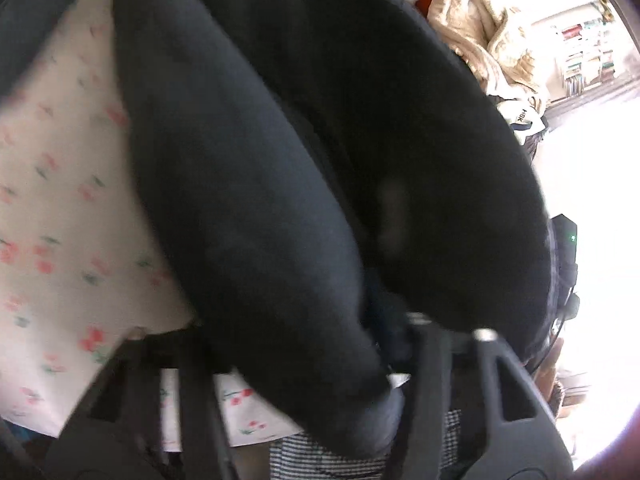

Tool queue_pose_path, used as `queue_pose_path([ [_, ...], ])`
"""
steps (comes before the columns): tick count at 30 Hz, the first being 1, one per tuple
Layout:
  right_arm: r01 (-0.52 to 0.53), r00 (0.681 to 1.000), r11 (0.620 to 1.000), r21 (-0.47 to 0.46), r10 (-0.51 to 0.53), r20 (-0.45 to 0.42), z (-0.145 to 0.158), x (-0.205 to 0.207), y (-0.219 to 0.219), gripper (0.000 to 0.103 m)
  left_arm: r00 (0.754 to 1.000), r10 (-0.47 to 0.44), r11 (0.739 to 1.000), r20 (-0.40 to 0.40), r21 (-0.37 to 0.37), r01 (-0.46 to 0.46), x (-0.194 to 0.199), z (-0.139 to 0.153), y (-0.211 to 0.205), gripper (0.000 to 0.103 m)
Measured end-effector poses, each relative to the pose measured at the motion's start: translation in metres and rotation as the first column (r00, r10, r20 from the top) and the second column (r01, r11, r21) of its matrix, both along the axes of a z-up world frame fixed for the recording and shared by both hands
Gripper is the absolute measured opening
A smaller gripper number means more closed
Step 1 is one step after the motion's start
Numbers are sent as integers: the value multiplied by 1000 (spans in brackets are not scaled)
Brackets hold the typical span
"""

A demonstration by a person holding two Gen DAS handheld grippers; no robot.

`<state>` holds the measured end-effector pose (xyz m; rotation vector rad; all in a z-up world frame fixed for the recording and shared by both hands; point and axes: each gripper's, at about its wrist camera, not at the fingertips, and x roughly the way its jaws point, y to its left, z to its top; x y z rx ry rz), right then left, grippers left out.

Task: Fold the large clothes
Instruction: 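Grasp the folded coat front with both grippers and lift it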

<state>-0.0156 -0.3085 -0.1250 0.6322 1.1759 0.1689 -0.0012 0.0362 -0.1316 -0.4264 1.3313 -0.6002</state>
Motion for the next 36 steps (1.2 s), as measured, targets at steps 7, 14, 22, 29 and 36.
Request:
queue_pose_path([
  [7,14,999,996,-93,-11,39,25,-16,0,13,995,-6,998,95,60,1,-17,44,16,11],
  [14,76,994,969,-236,-55,95,91,-73,-48,11,985,72,994,156,68,-83,-30,103,87,10],
  [22,99,991,953,-286,-120,-56,65,-106,-93,10,995,94,983,-15,158,-91,-21,39,133,10],
  [29,69,964,920,-387,-161,-211,21,-117,-100,23,998,32,929,-62,371,-7,-26,3,119,27],
  [36,127,984,837,-532,-172,-35,89,-128,-95,70,948,25,840,319,507,-193,-32,86,112,76],
])
